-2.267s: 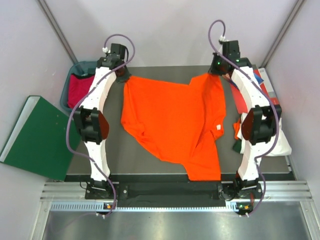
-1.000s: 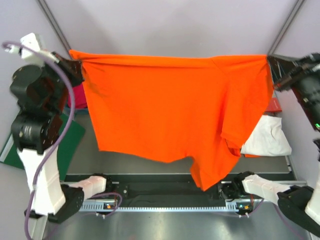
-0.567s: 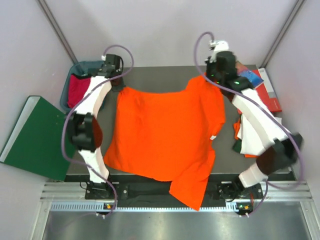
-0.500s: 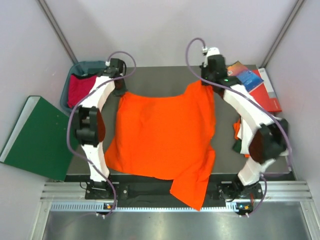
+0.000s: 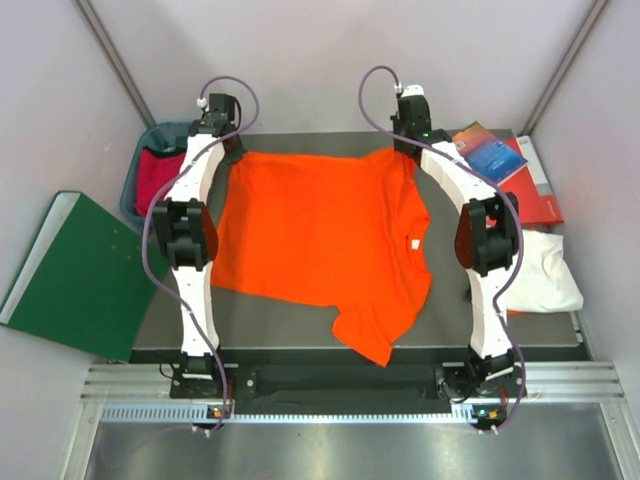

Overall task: Fold and stack the t-shirts
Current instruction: Fold the flattened tshirt in 1/3 of the way

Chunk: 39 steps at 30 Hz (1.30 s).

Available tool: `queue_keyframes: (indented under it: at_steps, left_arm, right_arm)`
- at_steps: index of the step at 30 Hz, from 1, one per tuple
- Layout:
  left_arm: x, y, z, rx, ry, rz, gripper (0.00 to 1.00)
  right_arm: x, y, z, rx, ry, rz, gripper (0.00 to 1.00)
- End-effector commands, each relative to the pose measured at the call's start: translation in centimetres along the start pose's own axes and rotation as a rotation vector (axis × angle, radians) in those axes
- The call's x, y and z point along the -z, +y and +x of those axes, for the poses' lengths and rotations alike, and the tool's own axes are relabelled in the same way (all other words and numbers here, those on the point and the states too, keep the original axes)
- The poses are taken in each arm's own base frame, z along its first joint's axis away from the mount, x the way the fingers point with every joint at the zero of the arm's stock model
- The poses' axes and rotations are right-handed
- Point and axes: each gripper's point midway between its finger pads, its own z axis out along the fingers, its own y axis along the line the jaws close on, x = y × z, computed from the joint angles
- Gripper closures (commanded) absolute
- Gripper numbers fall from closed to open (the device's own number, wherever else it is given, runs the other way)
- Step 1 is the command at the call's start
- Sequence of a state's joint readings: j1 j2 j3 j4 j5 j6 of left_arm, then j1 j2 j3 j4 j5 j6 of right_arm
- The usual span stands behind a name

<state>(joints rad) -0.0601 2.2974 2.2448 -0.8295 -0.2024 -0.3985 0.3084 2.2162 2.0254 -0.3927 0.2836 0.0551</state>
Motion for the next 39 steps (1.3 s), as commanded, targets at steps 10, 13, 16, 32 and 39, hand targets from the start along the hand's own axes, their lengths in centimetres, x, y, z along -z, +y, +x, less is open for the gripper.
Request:
queue_keyframes:
  at_steps: [10,13,16,32,39]
  left_arm:
    - [3.7,3.2,1.2,0.044,0.042,-0.089,1.0]
    - [3.9,3.9,1.8,0.056,0.067,-0.112,1.0]
    - [3.6,4.2,2.2,0.063,0.091,-0.13,1.0]
    - [3.6,3.3,3.6,0.113,0.15,-0.096,0.01]
    - [3.2,2.5,5.2,0.096,0.204,-0.053,0.01]
  right_arm:
    - [8.8,-1.3,-2.1,-0.075,-0.039,-0.067,1.0]
    - [10.9,-0.2,1.3,-0.041,0.05,-0.107,1.0]
    - [13.0,1.0,4.3,-0.015,0.127,-0.152,1.0]
    - [20.8,8.3,19.1,0.085,0.651,-0.43,1.0]
    - [23.8,9.3,21.2,0.159,0.759,-0.478,1.0]
